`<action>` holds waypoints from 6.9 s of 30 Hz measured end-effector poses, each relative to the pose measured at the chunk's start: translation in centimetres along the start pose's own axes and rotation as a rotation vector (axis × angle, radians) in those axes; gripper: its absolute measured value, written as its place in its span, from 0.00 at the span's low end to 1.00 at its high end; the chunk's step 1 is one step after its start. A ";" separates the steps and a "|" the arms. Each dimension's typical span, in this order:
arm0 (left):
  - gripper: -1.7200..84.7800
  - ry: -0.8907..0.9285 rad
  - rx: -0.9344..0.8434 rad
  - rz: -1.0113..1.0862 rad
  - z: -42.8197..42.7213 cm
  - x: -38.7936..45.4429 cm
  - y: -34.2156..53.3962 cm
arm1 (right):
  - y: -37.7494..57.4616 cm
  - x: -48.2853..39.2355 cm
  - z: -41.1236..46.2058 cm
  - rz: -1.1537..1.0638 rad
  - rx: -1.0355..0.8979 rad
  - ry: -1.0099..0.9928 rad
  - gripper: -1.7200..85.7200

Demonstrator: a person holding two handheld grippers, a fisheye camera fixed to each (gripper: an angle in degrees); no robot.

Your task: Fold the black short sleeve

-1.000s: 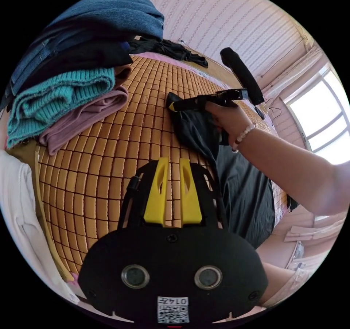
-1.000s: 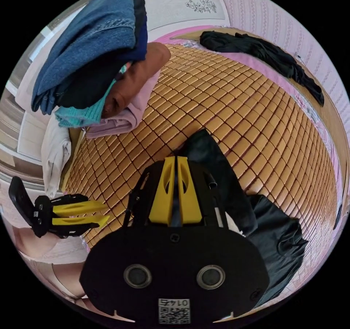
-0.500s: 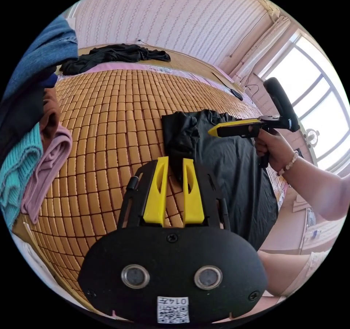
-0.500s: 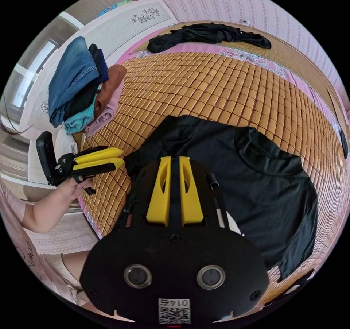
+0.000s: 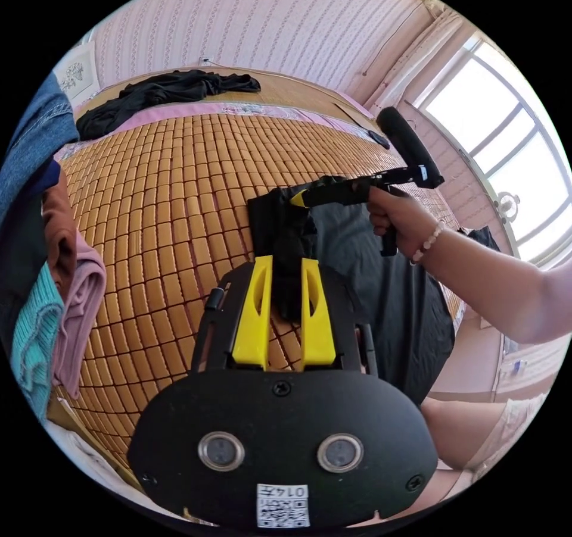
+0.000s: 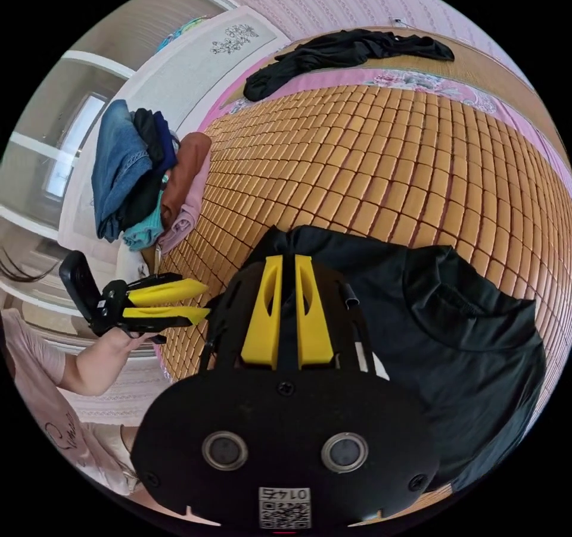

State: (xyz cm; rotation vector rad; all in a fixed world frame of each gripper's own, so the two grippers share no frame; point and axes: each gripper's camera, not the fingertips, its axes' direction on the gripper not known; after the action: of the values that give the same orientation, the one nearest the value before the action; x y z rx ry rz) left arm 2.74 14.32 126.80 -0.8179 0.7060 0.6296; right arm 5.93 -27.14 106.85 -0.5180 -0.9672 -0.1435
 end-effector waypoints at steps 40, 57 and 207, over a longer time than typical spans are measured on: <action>0.02 -0.231 0.177 -0.646 -3.3 -5.2 18.1 | -8.3 -20.0 17.8 -0.505 -0.374 -0.167 0.02; 0.12 -0.184 0.187 -0.736 -4.6 -4.3 20.6 | -2.5 -22.7 19.0 -0.569 -0.390 0.027 0.10; 0.01 -0.007 -0.250 0.823 18.0 69.4 -38.5 | 59.2 14.5 -47.6 0.499 0.438 0.249 0.03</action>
State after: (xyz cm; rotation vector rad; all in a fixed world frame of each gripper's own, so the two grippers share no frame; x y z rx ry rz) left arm 78.70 24.03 99.12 -0.7340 0.9715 1.4823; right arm 70.03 3.08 75.87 -0.3124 -0.5779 0.4364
